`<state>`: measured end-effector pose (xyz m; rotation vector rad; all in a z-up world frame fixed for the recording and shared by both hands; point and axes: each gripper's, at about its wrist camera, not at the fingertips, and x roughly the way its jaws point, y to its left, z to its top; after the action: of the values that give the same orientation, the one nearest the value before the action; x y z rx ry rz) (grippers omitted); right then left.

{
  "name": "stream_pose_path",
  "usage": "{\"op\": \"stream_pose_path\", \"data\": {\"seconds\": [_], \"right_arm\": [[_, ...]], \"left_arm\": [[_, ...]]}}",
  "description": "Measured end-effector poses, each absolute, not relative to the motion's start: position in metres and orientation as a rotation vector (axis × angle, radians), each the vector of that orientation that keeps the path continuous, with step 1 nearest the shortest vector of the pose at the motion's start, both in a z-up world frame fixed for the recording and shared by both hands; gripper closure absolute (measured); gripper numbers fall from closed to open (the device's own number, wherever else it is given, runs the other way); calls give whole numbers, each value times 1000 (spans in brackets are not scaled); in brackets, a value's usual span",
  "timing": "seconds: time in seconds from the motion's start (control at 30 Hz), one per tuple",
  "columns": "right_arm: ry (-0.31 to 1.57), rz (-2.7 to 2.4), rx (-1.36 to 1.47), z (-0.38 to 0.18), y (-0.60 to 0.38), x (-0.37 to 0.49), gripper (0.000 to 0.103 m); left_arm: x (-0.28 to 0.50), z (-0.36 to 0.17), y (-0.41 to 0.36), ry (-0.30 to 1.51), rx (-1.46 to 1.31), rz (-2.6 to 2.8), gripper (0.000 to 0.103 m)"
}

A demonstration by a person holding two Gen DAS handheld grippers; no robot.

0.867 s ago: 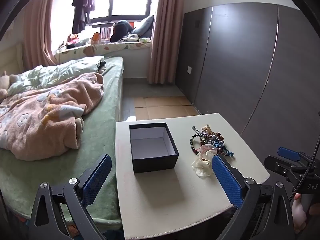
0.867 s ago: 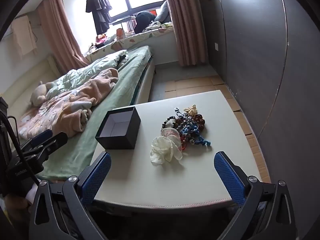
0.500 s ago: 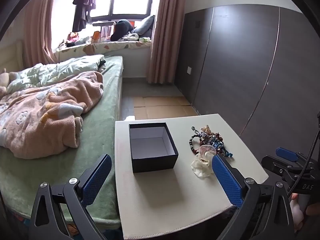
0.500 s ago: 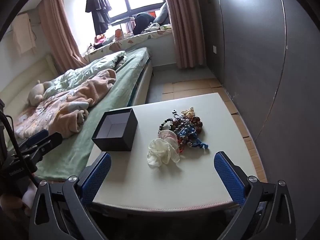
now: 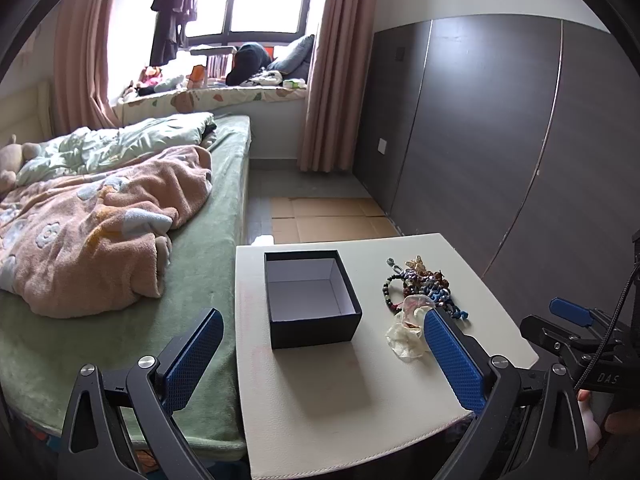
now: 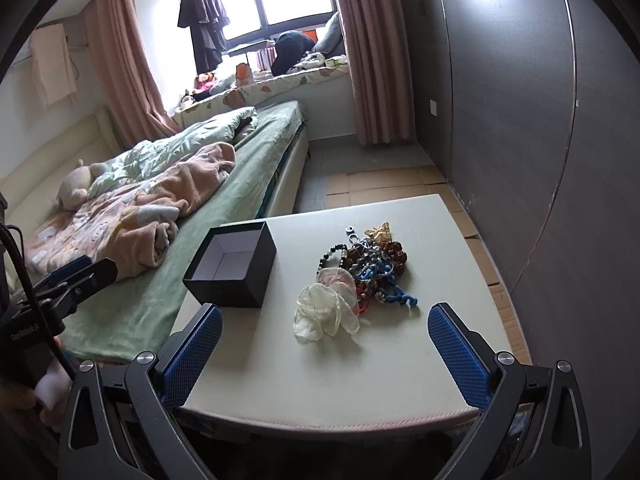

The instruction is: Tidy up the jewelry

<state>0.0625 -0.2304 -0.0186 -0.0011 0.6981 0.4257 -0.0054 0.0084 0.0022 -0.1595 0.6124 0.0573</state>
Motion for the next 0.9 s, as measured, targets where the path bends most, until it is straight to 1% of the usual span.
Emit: {"op": "stream_pose_path", "data": {"seconds": [0.9], "right_arm": [[682, 437, 39, -17, -241, 66, 0]], "left_arm": [[-6, 2, -2, 633, -146, 21, 2]]}}
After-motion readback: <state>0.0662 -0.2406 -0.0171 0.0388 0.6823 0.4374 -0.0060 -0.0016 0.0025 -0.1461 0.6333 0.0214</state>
